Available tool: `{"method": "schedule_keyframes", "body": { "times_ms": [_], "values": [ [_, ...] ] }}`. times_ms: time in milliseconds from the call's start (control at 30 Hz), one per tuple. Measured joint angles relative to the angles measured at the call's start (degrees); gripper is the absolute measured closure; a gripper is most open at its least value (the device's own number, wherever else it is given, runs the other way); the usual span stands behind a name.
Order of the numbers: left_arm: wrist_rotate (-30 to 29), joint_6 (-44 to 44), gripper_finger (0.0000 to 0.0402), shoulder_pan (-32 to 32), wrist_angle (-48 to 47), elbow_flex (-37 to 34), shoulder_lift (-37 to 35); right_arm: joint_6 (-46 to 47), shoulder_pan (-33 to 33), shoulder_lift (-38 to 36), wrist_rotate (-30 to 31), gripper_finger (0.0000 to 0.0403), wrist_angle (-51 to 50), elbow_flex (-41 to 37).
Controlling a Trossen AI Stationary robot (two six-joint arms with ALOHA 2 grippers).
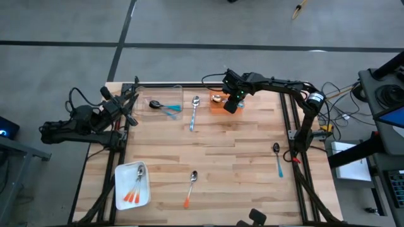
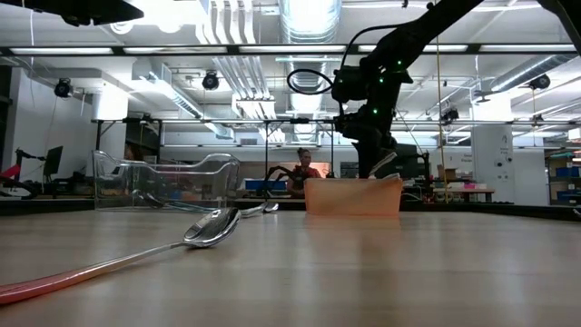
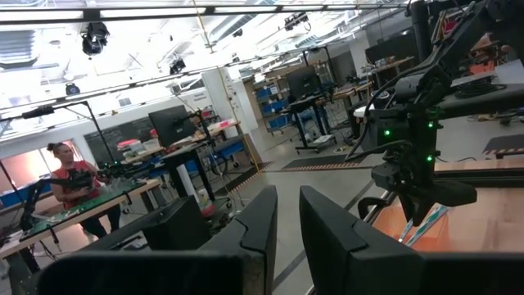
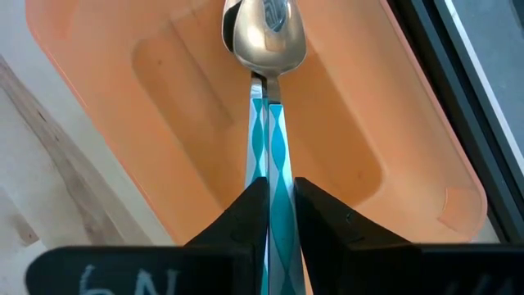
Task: Sort silverware by color (type)
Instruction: Put the light blue spoon into the orange bin
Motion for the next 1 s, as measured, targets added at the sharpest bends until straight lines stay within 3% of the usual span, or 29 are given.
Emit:
{"method": "schedule_keyframes", "body": {
  "times_ms": [1000],
  "values": [
    [-0.01,-0.01,0.0365,0.0,-0.5,0.0,0.0,1.53,0.09,0.02,0.02,0.0351,-0.09,0.0]
  ]
}}
